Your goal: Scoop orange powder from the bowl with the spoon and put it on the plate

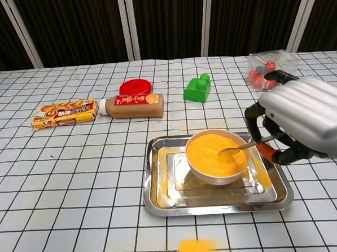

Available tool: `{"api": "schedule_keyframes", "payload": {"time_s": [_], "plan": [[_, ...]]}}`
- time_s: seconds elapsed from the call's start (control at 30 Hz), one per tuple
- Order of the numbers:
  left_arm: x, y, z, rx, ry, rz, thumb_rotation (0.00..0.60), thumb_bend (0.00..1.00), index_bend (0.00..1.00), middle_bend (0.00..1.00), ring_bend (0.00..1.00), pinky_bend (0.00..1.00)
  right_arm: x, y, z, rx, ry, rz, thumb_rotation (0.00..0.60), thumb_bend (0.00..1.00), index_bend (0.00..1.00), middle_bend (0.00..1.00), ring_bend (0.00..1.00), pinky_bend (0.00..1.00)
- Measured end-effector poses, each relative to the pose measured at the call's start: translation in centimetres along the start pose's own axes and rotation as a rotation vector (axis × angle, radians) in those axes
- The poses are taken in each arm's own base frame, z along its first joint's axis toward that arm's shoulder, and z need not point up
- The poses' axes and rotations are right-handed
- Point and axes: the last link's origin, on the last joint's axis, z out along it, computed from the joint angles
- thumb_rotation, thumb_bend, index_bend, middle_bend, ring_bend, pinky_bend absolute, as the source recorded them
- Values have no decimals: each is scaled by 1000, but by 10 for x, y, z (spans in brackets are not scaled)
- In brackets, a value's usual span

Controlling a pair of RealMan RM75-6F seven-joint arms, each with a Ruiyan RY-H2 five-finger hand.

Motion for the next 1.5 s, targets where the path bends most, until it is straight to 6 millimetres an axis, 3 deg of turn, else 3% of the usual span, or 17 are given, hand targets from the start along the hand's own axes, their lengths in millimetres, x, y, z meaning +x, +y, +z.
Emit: {"api": "schedule_keyframes", "payload": {"time_s": [0.7, 1.5], "plan": [[0, 0, 1, -1, 2, -3, 600, 1, 0, 0, 0, 0, -12, -2, 24, -23, 27, 0, 600, 742, 940, 832, 500, 12], [0, 0, 0, 0, 5, -1, 600, 1, 0, 0, 0, 0, -4, -13, -1, 4, -86, 53, 600, 749, 949, 845, 516, 12]]}}
